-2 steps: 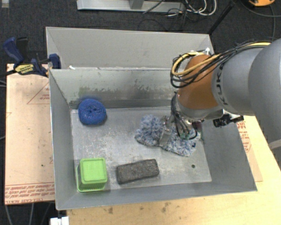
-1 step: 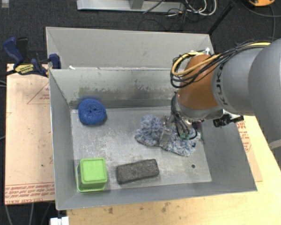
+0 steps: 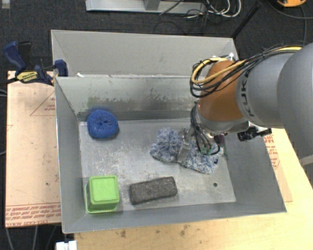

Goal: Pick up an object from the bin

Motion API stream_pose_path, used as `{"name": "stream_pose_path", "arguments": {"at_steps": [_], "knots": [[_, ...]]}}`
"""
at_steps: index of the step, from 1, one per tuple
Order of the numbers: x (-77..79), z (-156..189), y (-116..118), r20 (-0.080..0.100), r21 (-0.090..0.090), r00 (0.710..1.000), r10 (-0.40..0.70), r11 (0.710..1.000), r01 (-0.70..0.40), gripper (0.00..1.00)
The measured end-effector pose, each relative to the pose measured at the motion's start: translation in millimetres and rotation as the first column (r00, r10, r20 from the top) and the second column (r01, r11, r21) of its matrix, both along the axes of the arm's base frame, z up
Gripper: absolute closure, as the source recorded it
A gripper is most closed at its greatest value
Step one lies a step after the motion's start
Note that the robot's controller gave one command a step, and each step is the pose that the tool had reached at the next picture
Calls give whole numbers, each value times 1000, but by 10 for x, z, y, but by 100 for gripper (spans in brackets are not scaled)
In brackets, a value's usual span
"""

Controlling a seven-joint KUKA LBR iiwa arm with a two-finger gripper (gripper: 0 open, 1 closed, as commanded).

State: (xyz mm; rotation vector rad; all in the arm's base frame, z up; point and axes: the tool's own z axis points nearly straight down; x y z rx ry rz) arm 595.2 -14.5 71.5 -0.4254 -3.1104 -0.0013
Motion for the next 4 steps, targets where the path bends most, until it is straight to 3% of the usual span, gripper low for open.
{"name": "stream_pose_path", "arguments": {"at_steps": [3,4], "knots": [[-11,110,2,-3,0,1000,1,1000,-1,100],[-23,322,4,-5,0,1000,1,1000,-1,100]]}}
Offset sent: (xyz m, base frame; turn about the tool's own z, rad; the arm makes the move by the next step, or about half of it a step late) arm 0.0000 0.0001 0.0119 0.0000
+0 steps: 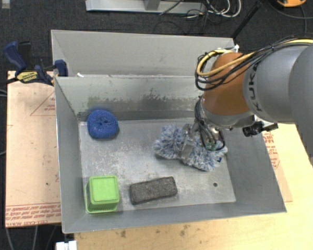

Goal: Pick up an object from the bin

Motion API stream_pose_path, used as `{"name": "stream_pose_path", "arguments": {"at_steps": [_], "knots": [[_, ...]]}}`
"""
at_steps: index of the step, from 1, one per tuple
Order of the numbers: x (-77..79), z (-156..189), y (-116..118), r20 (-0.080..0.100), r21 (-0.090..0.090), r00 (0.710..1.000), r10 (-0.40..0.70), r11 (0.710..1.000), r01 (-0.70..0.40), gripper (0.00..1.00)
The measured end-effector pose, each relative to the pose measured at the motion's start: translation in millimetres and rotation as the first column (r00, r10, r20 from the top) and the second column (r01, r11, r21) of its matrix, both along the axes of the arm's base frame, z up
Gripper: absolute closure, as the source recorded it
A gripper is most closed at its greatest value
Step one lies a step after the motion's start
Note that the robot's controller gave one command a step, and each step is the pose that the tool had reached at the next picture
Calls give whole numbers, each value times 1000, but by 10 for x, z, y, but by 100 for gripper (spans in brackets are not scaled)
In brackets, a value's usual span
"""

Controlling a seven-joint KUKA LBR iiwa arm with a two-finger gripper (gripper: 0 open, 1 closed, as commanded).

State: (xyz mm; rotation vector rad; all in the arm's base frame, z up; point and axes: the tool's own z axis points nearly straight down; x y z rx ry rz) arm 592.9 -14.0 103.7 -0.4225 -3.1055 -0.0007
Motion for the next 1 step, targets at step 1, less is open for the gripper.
{"name": "stream_pose_path", "arguments": {"at_steps": [1], "knots": [[28,154,0,10,0,1000,0,1000,0,100]]}}
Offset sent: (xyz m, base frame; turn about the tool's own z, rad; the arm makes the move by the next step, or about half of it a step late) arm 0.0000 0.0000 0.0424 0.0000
